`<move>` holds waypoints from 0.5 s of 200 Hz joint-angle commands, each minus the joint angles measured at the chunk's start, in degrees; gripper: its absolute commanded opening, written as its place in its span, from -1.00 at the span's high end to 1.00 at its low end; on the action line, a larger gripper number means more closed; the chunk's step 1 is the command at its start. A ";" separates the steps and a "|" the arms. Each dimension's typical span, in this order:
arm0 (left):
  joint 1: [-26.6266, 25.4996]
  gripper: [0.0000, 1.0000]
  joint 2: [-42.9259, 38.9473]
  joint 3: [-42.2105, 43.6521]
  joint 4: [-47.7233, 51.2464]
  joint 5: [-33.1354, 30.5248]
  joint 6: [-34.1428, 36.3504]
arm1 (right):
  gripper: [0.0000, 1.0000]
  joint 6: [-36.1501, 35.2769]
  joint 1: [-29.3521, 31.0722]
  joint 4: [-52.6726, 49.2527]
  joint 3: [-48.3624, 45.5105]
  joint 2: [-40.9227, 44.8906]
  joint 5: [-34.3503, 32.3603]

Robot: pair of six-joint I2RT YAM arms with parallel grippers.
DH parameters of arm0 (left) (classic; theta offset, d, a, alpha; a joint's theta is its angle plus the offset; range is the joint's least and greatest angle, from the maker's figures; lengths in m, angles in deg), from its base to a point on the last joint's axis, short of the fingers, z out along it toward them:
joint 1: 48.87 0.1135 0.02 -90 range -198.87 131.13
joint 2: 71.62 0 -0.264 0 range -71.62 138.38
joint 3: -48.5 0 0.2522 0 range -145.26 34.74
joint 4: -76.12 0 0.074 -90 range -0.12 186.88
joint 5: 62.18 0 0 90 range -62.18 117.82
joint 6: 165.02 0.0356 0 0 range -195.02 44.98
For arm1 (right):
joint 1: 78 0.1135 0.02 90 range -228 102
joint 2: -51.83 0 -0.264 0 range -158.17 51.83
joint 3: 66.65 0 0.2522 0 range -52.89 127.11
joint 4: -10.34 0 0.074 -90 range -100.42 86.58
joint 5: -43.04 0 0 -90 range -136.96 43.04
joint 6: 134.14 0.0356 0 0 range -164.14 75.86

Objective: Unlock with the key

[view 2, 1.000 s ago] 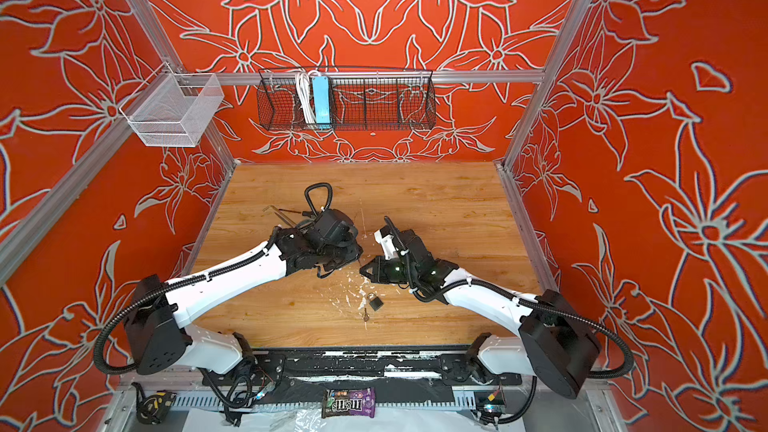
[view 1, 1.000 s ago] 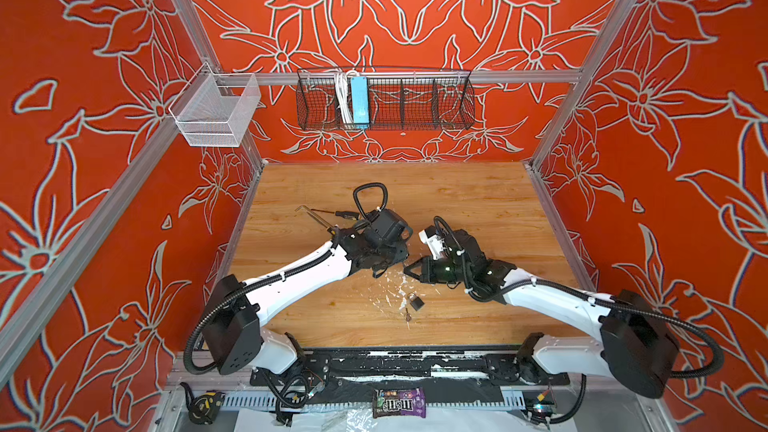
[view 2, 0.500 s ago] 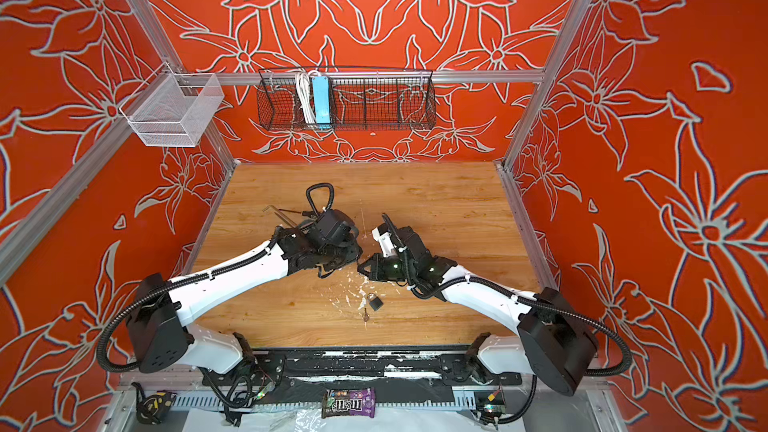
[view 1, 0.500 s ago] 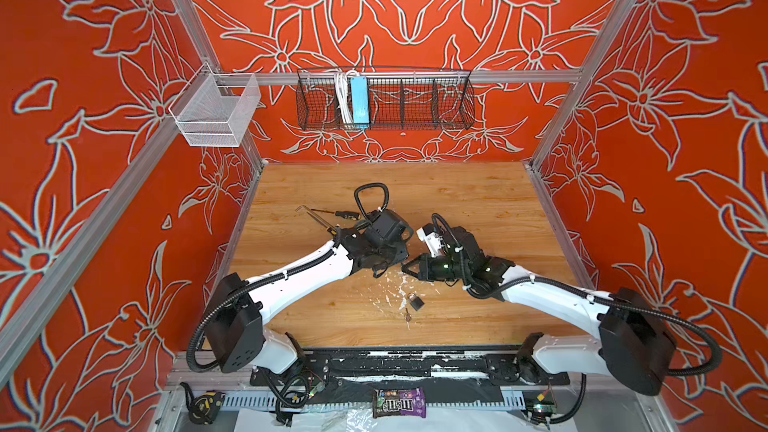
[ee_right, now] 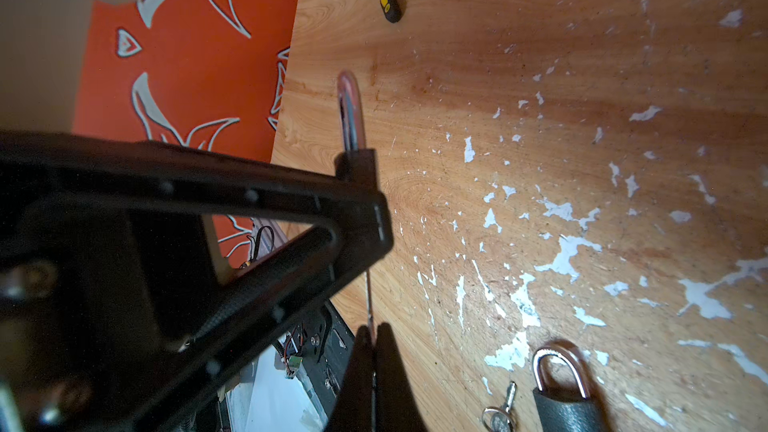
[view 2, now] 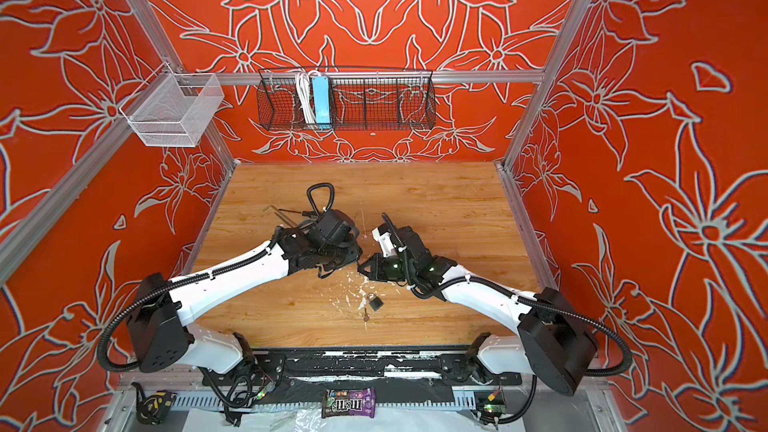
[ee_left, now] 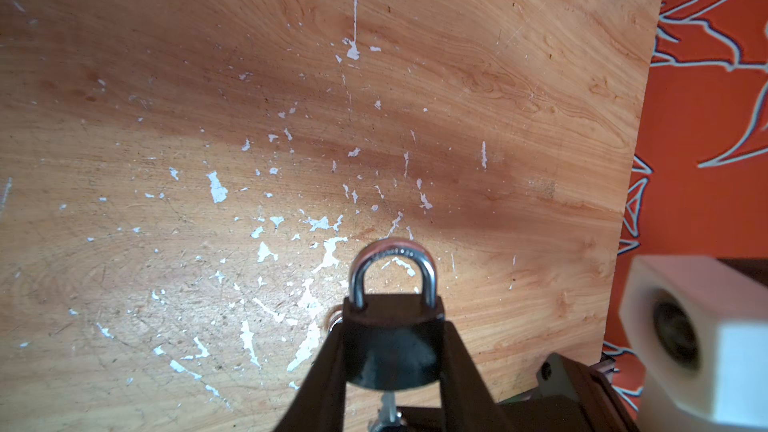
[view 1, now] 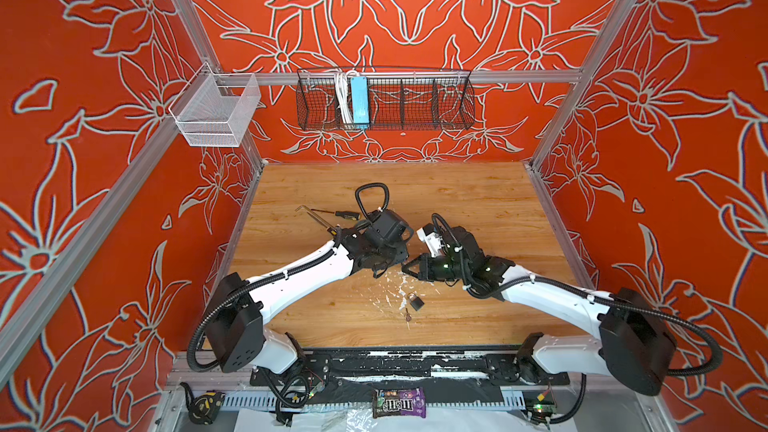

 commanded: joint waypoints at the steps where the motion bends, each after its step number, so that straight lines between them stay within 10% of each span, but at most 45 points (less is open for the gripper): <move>1: -0.08 1.00 0.06 -1.15 1.65 -0.20 0.57 | 1.00 1.08 -0.18 -0.36 1.68 1.61 -1.11; 100: -0.07 1.00 0.86 -2.01 1.53 2.07 0.67 | 1.00 0.60 -1.12 0.20 1.13 1.71 -0.53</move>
